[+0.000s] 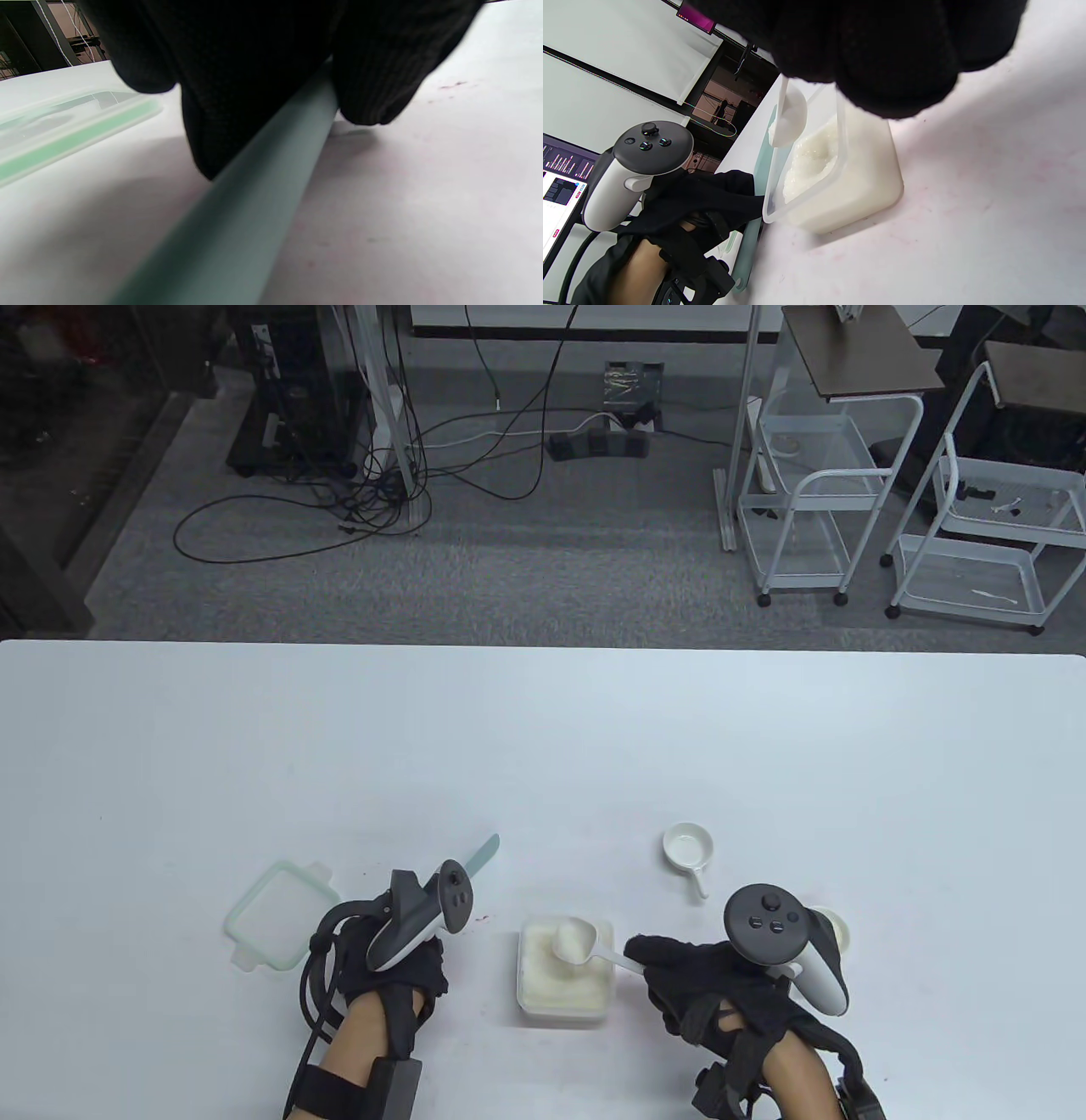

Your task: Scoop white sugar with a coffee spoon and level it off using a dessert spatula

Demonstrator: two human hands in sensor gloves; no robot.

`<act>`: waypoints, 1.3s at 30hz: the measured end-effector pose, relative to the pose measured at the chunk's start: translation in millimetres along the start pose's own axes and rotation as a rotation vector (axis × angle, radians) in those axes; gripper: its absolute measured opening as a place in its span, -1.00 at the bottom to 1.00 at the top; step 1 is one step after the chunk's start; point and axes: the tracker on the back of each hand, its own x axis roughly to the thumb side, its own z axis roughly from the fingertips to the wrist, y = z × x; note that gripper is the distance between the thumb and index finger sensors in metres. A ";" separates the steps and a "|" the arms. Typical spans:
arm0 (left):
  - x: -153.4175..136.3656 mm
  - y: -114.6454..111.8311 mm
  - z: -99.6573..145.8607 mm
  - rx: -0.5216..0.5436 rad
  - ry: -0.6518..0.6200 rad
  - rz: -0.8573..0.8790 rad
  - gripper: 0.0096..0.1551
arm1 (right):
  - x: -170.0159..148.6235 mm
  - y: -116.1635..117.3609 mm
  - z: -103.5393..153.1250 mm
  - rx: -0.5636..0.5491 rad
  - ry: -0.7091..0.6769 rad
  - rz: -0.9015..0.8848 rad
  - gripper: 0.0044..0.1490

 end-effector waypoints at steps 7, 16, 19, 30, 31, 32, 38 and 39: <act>3.2 21.1 15.2 0.028 -0.074 0.104 -0.36 | 0.0 -1.0 0.2 -0.006 -0.002 -0.011 -0.42; 32.6 58.4 62.4 0.033 -0.344 0.299 -0.35 | -4.6 -4.1 1.0 -0.007 0.006 -0.053 -0.42; 43.2 59.4 71.6 -0.006 -0.399 0.282 -0.35 | -7.5 -2.2 -0.5 0.003 0.019 -0.057 -0.42; 62.2 51.6 80.7 -0.153 -0.495 0.310 -0.34 | -7.4 -1.7 -1.7 0.013 0.012 -0.069 -0.42; 62.8 50.9 80.6 -0.155 -0.496 0.307 -0.35 | -7.7 -2.6 -1.4 0.010 0.008 -0.080 -0.42; 63.4 50.1 80.4 -0.157 -0.496 0.307 -0.34 | -8.0 -3.5 -1.0 0.005 0.004 -0.092 -0.42; 66.2 47.5 80.3 -0.171 -0.497 0.295 -0.34 | -11.0 -3.2 -1.9 0.022 0.016 -0.126 -0.41; 66.4 47.1 80.1 -0.170 -0.492 0.288 -0.35 | -11.4 -2.7 -2.3 0.023 0.017 -0.138 -0.41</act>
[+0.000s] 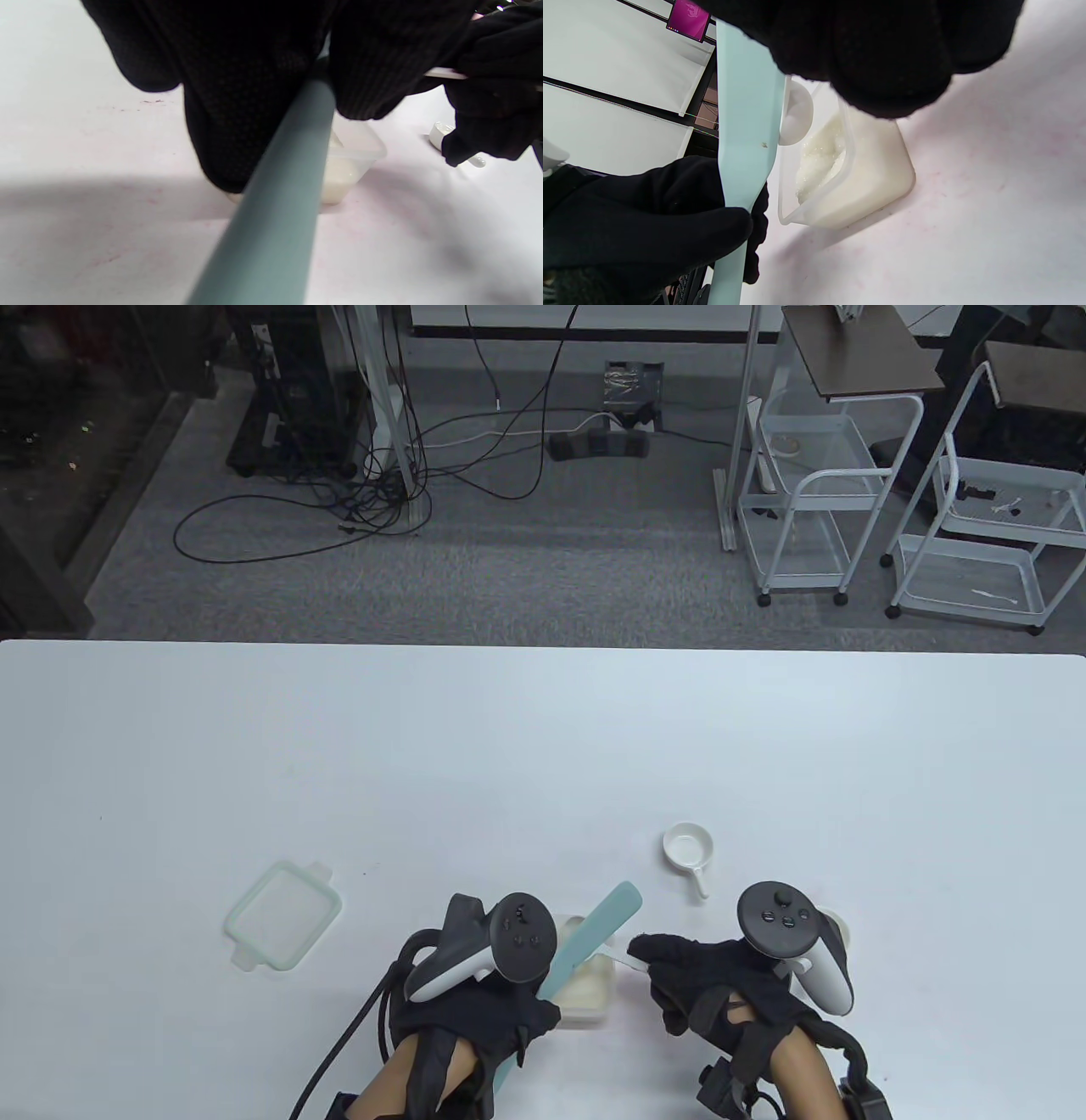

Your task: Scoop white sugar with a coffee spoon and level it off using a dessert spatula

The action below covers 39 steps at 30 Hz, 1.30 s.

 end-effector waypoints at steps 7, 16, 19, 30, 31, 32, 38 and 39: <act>0.2 0.7 0.8 -0.009 0.013 -0.025 -0.35 | -0.4 0.6 -1.3 0.016 -0.013 -0.034 -0.41; -2.8 2.4 0.9 -0.006 0.051 -0.056 -0.35 | 0.0 0.0 -0.2 0.023 -0.011 -0.044 -0.40; -6.6 2.4 -0.8 -0.005 0.073 -0.066 -0.36 | -0.3 -0.5 0.1 0.025 -0.010 -0.051 -0.40; -11.8 3.0 -2.2 -0.006 0.116 -0.100 -0.36 | -0.1 0.1 0.7 0.030 0.014 -0.026 -0.41; -12.1 3.2 -2.2 -0.006 0.119 -0.102 -0.36 | -0.3 0.2 0.5 0.030 0.015 -0.020 -0.41; -12.3 3.3 -2.2 -0.006 0.121 -0.104 -0.36 | -0.3 0.4 0.5 0.031 0.016 -0.021 -0.41; -13.8 4.0 -1.8 -0.007 0.143 -0.127 -0.36 | -0.7 -0.3 1.4 0.028 0.029 -0.024 -0.41; -14.5 4.2 -1.9 -0.004 0.147 -0.126 -0.35 | -0.8 -0.4 1.5 0.027 0.030 -0.022 -0.41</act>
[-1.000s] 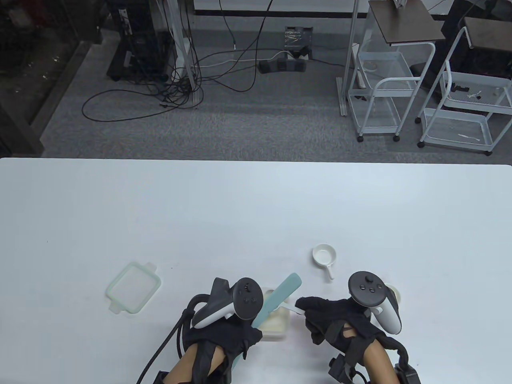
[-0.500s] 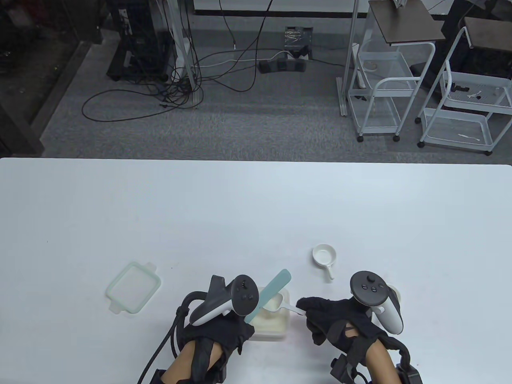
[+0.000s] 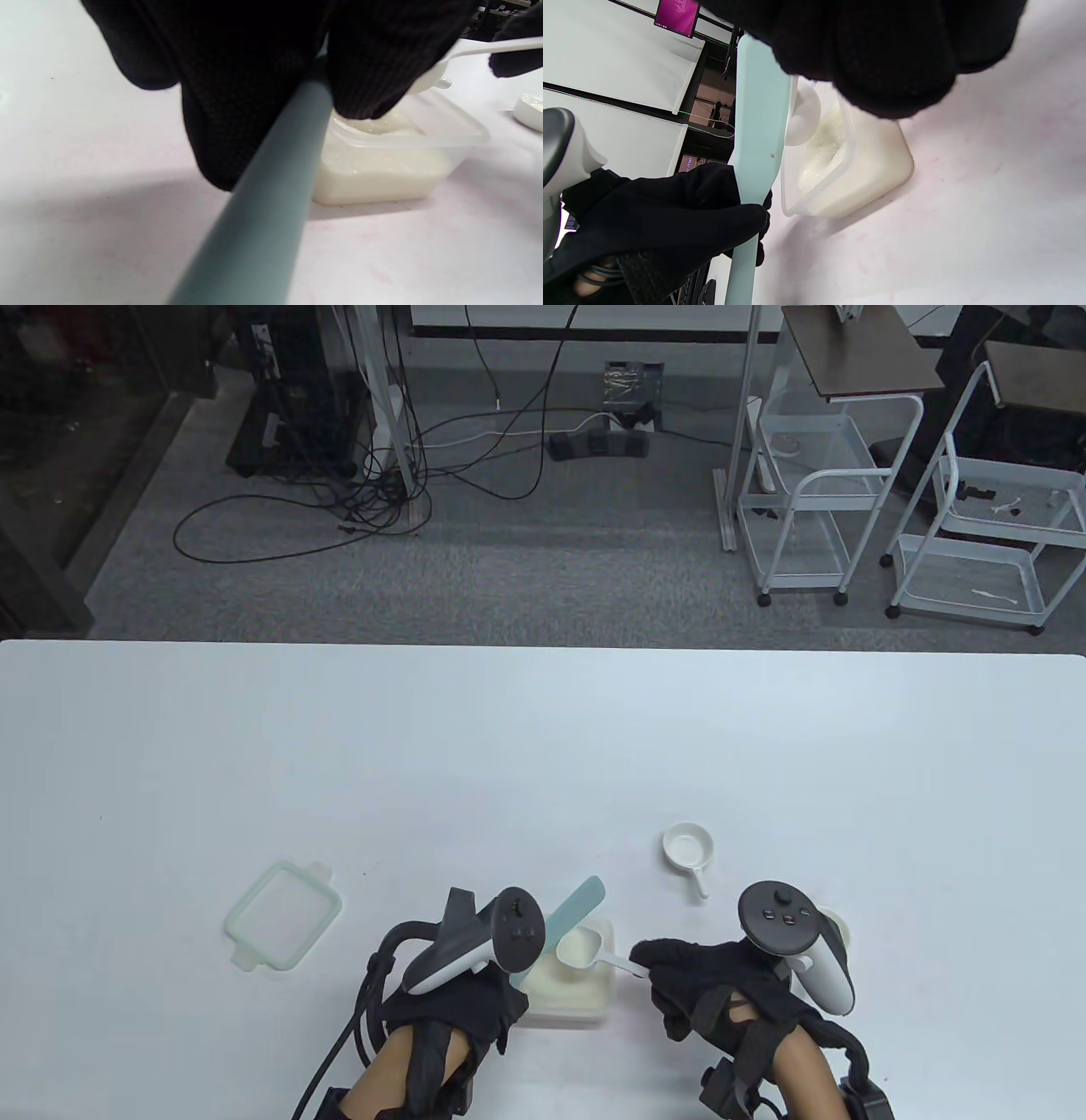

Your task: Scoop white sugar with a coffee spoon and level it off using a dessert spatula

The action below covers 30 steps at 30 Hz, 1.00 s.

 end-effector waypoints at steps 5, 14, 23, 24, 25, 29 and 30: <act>-3.7 2.2 0.0 0.013 0.007 0.015 -0.36 | 0.0 -2.0 1.8 0.000 0.005 -0.004 -0.41; -11.7 13.8 6.1 0.170 0.060 -0.028 -0.38 | -0.2 -11.5 9.5 -0.005 -0.001 -0.011 -0.41; -12.9 14.9 6.0 0.164 0.022 0.017 -0.39 | -0.1 -10.1 9.6 0.056 -0.022 -0.067 -0.41; -12.6 14.0 5.6 0.159 0.025 0.011 -0.39 | 0.5 -10.0 9.9 0.051 -0.022 -0.054 -0.41; -11.8 11.9 3.9 0.150 0.034 -0.001 -0.39 | 0.4 -9.9 9.8 0.051 -0.021 -0.049 -0.41; -7.2 5.4 1.2 0.069 0.077 -0.119 -0.40 | 0.8 -10.0 10.5 0.059 -0.020 -0.054 -0.41; -6.2 9.0 4.6 0.141 0.071 -0.098 -0.39 | 0.8 -10.3 10.7 0.055 -0.021 -0.052 -0.41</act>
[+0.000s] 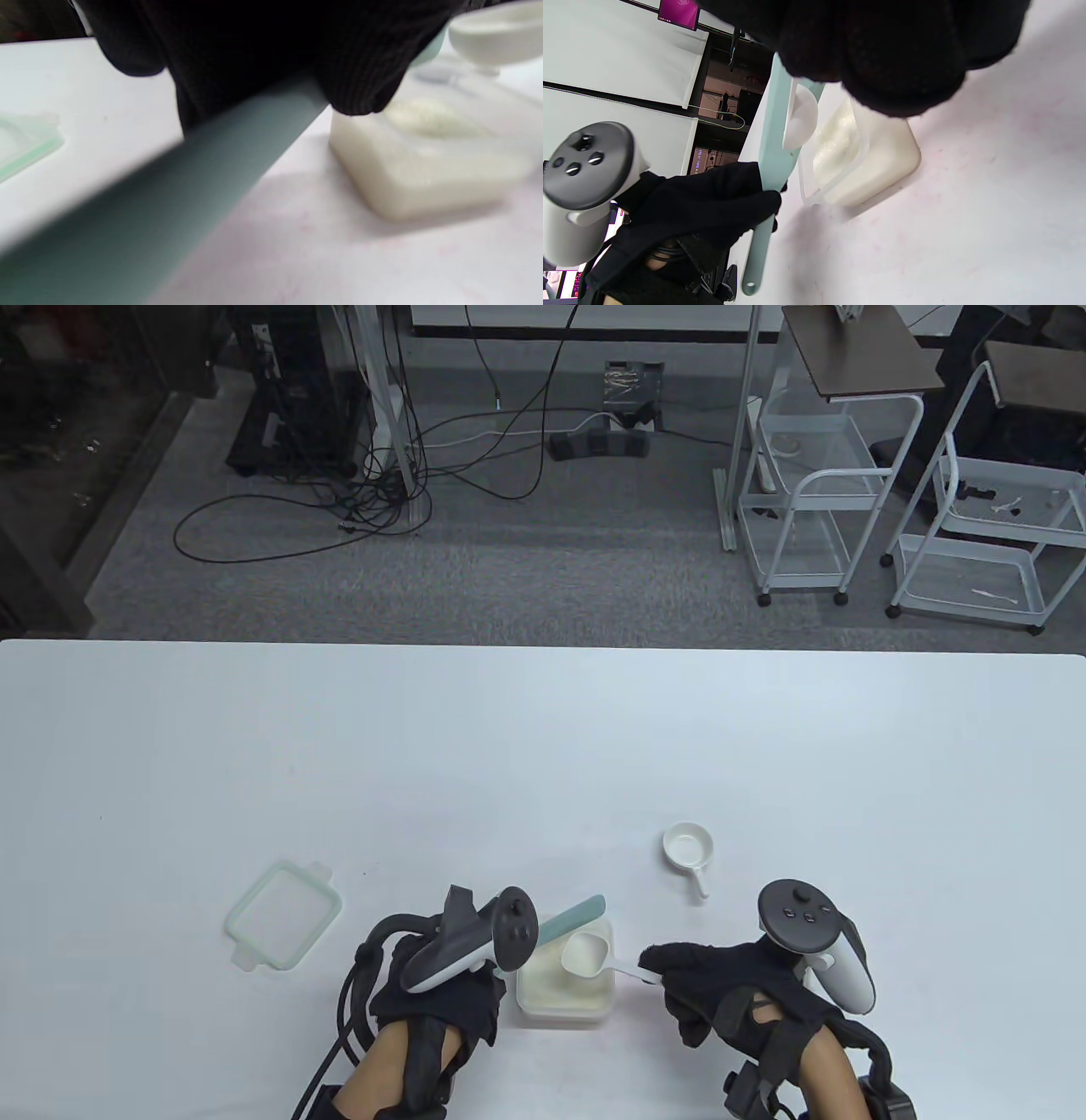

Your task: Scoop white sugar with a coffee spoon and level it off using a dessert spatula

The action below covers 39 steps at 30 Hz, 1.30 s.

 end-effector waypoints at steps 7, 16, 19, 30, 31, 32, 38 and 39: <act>1.1 -2.6 -2.5 -0.055 -0.009 -0.043 -0.39 | 0.5 0.6 -0.3 0.007 -0.006 0.000 -0.41; -16.4 5.0 -2.9 0.011 0.038 0.069 -0.38 | 0.9 -0.6 0.0 -0.002 -0.016 -0.010 -0.41; -28.5 5.4 -6.3 0.070 0.120 0.041 -0.37 | 0.8 -0.8 0.0 -0.007 -0.020 -0.011 -0.41; -53.7 -28.8 -38.4 -0.022 0.261 -0.103 -0.35 | -0.7 0.3 -1.5 -0.011 0.001 0.010 -0.41; -53.8 -30.7 -39.7 -0.036 0.268 -0.108 -0.35 | -0.7 0.2 -1.5 -0.012 0.001 0.009 -0.41; -53.7 -31.7 -40.4 -0.043 0.273 -0.111 -0.34 | -0.6 0.3 -1.4 -0.012 0.001 0.009 -0.41; -50.4 -42.9 -45.1 -0.090 0.293 -0.170 -0.35 | -0.7 1.9 -2.4 -0.010 0.010 0.025 -0.41; -50.1 -44.0 -45.5 -0.096 0.296 -0.177 -0.34 | -0.7 2.3 -2.6 -0.008 0.010 0.027 -0.41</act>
